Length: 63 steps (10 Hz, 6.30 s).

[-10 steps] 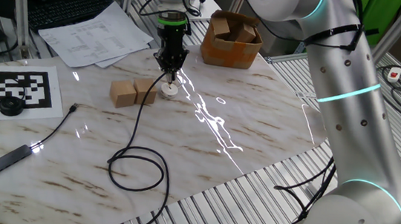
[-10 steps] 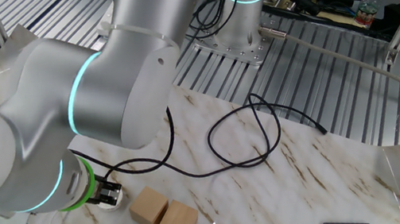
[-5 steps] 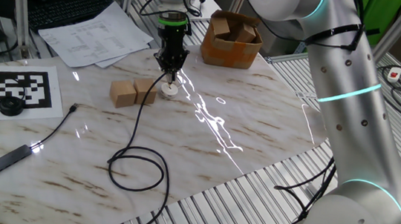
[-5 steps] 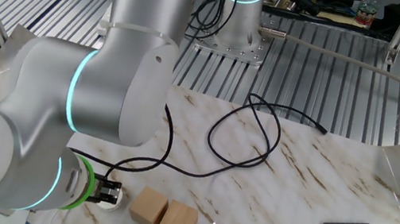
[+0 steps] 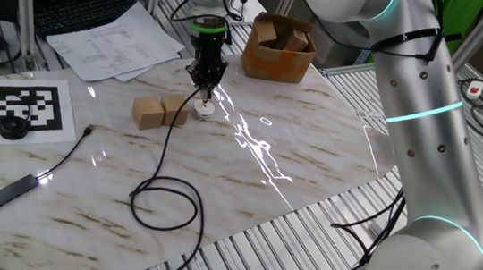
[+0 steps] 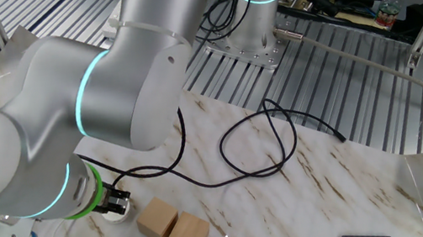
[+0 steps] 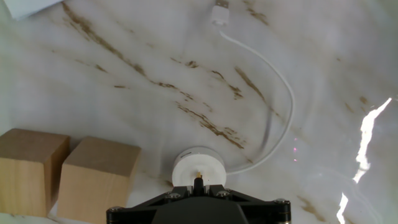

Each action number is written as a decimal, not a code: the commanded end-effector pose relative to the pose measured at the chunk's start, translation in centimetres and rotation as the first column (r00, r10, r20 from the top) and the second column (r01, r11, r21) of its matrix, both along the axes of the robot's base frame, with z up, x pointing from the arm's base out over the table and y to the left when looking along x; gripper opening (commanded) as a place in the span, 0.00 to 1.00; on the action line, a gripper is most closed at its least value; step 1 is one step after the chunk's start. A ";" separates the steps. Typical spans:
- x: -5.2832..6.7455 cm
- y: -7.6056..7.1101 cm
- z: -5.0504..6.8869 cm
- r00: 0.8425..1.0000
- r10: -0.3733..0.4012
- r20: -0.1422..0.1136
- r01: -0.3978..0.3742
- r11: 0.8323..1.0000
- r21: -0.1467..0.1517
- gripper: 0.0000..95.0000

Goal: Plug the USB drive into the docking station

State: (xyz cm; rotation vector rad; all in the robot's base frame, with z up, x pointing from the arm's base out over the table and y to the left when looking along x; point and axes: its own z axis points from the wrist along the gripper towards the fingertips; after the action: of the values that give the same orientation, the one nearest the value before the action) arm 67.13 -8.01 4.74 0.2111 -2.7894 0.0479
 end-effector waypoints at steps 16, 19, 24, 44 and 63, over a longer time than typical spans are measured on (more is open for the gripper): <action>0.3 0.1 0.4 0.998 -0.066 0.012 0.066 0.998 0.003 0.00; 0.3 0.1 0.4 0.997 -0.070 0.008 0.070 0.997 0.007 0.00; 0.3 0.1 0.4 0.997 -0.081 -0.002 0.081 0.997 0.002 0.00; 0.0 0.1 0.3 0.999 -0.035 -0.007 0.036 0.999 0.033 0.00; -0.5 -0.2 -0.6 0.998 -0.055 -0.008 0.055 0.997 0.047 0.00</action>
State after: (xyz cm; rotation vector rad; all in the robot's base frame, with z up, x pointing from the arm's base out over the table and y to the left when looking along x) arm 66.76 -8.23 4.16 0.1454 -2.7883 -0.0318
